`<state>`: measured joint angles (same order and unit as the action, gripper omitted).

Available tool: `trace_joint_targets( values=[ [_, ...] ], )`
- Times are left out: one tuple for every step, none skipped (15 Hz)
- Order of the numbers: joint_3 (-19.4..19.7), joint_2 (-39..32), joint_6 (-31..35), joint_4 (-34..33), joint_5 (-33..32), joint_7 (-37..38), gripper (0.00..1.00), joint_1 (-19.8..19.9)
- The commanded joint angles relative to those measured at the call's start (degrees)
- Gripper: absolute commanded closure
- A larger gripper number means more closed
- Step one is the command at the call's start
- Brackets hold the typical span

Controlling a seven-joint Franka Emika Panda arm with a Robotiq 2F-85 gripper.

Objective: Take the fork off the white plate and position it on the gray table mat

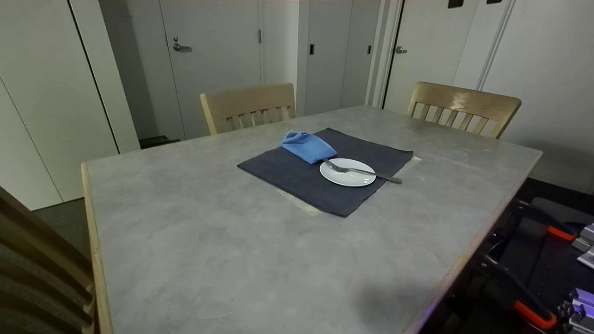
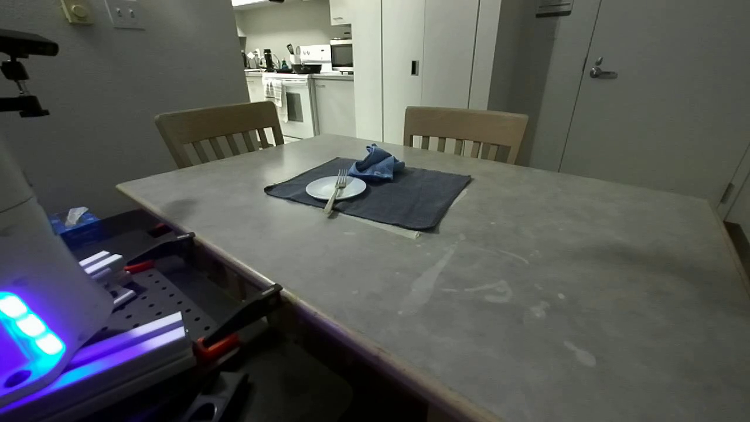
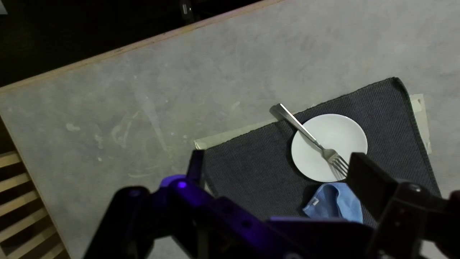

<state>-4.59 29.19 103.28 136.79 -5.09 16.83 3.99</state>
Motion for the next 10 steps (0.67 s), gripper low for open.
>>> trace_joint_targets(
  values=[
    [0.3,-0.2,0.3,0.6,0.3,-0.5,0.00,-0.9],
    [0.3,-0.5,0.8,1.0,0.9,-0.7,0.00,-1.3],
    [0.2,-0.7,1.1,1.4,1.5,-0.8,0.00,-1.7],
    [0.1,-1.0,1.3,1.8,2.1,-1.0,0.00,-2.2],
    [0.1,-1.2,1.8,2.6,3.2,-1.2,0.00,-3.0],
    [0.0,-1.4,2.1,3.3,4.1,-1.3,0.00,-3.6],
    [-0.1,-1.6,2.7,4.2,5.1,-1.4,0.00,-4.2],
    [-0.3,-2.0,3.5,5.1,5.9,-1.4,0.00,-4.8],
    [-0.3,-2.3,4.8,6.2,6.9,-1.5,0.00,-5.4],
    [-0.4,-2.7,6.7,7.4,7.7,-1.7,0.00,-5.9]
  ],
)
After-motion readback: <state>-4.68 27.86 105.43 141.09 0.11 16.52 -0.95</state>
